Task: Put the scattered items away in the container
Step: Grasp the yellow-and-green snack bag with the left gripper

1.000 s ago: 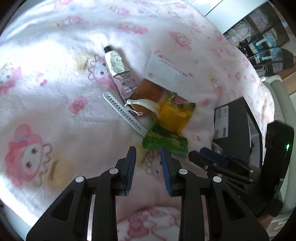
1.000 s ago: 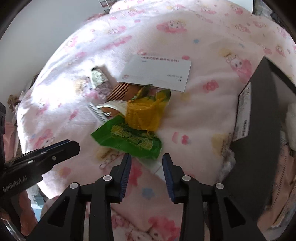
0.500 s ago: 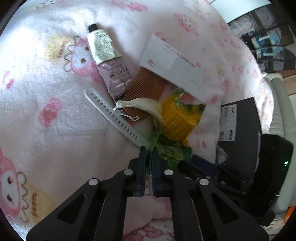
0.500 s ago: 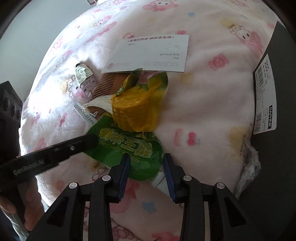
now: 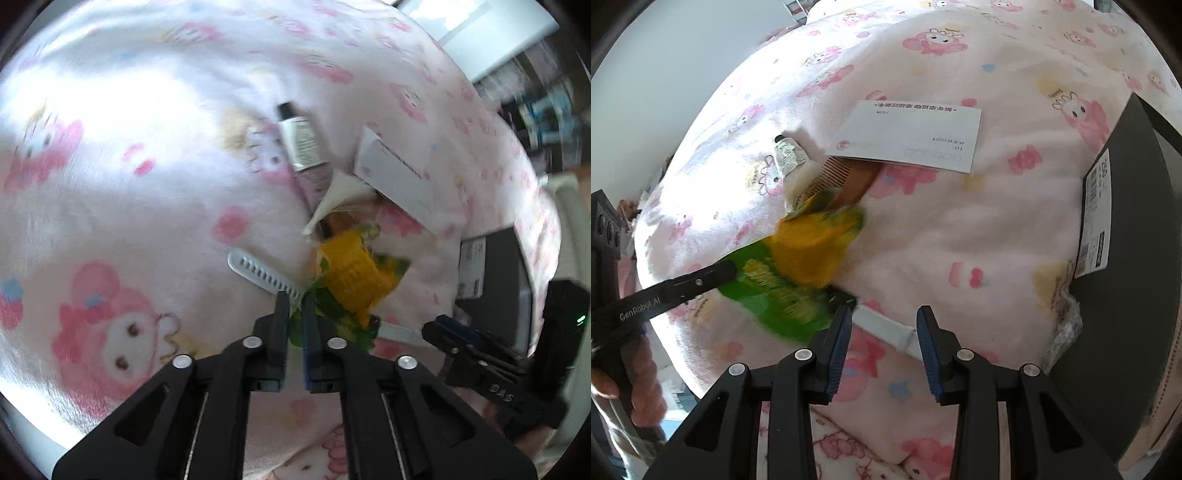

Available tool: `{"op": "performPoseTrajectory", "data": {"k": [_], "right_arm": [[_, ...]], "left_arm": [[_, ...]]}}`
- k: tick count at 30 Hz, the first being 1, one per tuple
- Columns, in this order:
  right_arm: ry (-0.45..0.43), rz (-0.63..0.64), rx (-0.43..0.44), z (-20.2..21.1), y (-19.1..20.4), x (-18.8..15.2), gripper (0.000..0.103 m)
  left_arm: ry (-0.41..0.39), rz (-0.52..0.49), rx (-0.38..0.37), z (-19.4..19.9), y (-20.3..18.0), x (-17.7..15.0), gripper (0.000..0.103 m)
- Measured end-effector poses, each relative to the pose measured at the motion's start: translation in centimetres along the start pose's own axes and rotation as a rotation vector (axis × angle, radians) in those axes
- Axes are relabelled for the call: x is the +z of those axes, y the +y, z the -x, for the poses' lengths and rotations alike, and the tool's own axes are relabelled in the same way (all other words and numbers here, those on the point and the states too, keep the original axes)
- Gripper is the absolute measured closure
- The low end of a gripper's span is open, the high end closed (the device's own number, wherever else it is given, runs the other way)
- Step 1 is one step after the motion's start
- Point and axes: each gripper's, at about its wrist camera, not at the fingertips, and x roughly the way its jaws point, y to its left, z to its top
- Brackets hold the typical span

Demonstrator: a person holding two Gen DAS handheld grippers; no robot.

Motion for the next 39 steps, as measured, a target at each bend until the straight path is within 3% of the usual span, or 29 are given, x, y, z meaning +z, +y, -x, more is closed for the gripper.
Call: {"op": "performPoseTrajectory", "data": {"k": [3,6,8,11,13,15,17,23,26,29,33,39], "right_arm": [[0.004,0.013,0.006,-0.5,0.2,0.5,0.071],[-0.005,0.033,-0.008,-0.7,0.6,1.1,0.071],[-0.020,0.044,-0.008,-0.9,0.9,1.9,0.071],[-0.038,0.054,-0.015,-1.5,1.4,3.2,0.070],[-0.043,0.060,-0.020,-2.2,1.6,4.1,0.070],[-0.029,0.057,-0.025,-3.4,1.9,5.0,0.070],[-0.005,0.057,-0.010,-4.5,1.9,5.5,0.070],[0.077,0.057,0.055,-5.9,1.9,4.2,0.070],[0.091,0.090,0.093,-4.9,2.6,2.8,0.070],[0.071,0.147,0.071,-3.8,3.1,2.0,0.070],[0.055,0.128,0.040,-4.4,2.7,2.4,0.065],[0.068,0.066,0.063,-6.9,2.2,3.9,0.064]], "left_arm": [[0.029,0.037,-0.091,0.0,1.1,-0.7,0.088],[0.058,0.057,-0.088,-0.7,1.4,-1.4,0.078],[0.058,0.053,-0.088,-0.5,1.4,-1.9,0.077],[0.100,0.071,-0.199,-1.4,1.4,-2.1,0.077],[0.105,0.027,-0.161,-2.0,0.5,-2.0,0.079],[0.095,-0.015,-0.137,-2.4,-0.5,-1.8,0.090],[0.074,-0.032,-0.113,-2.5,-1.0,-1.4,0.094],[-0.016,-0.026,0.019,-1.8,-0.3,1.8,0.096],[-0.014,-0.006,-0.030,-1.6,0.2,2.2,0.094],[0.011,0.008,-0.082,-2.0,0.6,1.6,0.080],[0.038,0.016,-0.177,-2.6,0.8,0.7,0.077],[0.065,0.027,-0.094,-4.9,0.8,1.0,0.083]]}}
